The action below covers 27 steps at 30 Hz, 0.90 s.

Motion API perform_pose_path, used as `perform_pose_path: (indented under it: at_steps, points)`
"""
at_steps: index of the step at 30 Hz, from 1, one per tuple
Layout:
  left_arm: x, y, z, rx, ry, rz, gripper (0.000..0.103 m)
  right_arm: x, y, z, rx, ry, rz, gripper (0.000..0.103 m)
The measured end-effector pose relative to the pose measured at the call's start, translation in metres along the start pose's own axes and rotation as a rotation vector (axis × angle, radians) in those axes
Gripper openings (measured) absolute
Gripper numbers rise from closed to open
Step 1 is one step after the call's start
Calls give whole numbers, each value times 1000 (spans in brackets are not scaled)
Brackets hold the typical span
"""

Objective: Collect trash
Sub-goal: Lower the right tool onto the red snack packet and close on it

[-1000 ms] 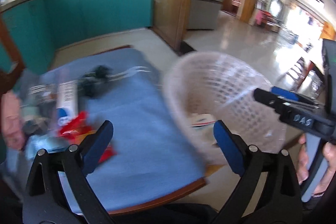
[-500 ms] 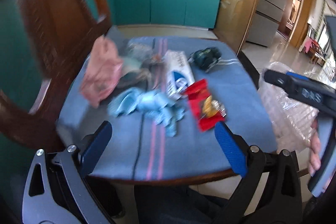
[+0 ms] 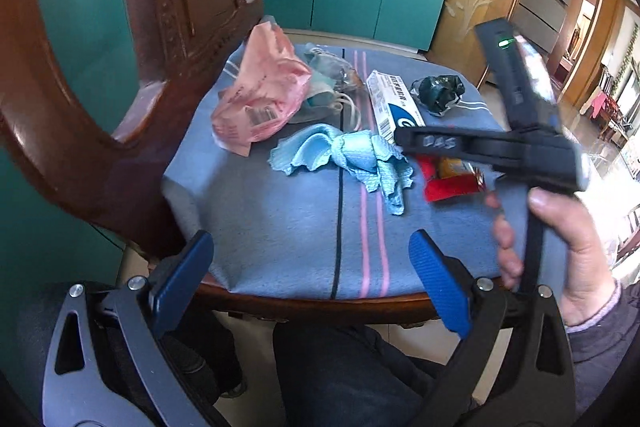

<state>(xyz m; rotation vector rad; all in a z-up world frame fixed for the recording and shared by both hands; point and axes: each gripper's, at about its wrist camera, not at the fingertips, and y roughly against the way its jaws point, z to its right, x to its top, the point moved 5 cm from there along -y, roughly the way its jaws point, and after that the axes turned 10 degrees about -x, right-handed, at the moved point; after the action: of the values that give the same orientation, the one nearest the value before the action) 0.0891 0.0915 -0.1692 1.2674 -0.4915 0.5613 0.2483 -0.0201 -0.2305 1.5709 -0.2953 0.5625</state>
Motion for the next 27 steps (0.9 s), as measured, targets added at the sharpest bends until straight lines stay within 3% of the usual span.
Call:
perform_pose_path:
  at_steps: [6, 7, 8, 10, 11, 16, 27]
  points:
    - [-3, -1, 1, -3, -3, -10, 98, -2, -6, -15, -58, 66, 19, 81]
    - [-3, -2, 2, -5, -5, -11, 98, -2, -6, -15, -59, 68, 23, 78]
    - [-3, -2, 4, -6, -8, -11, 98, -3, -5, -16, -63, 76, 32, 64]
    - [-3, -4, 6, -6, -12, -15, 98, -5, -2, -18, -76, 107, 48, 49]
    - [-3, -5, 7, -7, -13, -17, 98, -7, 0, -18, -61, 110, 49, 47]
    - [-5, -9, 10, -5, -16, -30, 98, -14, 8, -10, -26, 100, 56, 42]
    - [-8, -21, 15, -1, -2, -55, 98, -24, 49, 23, -9, 90, 103, 41]
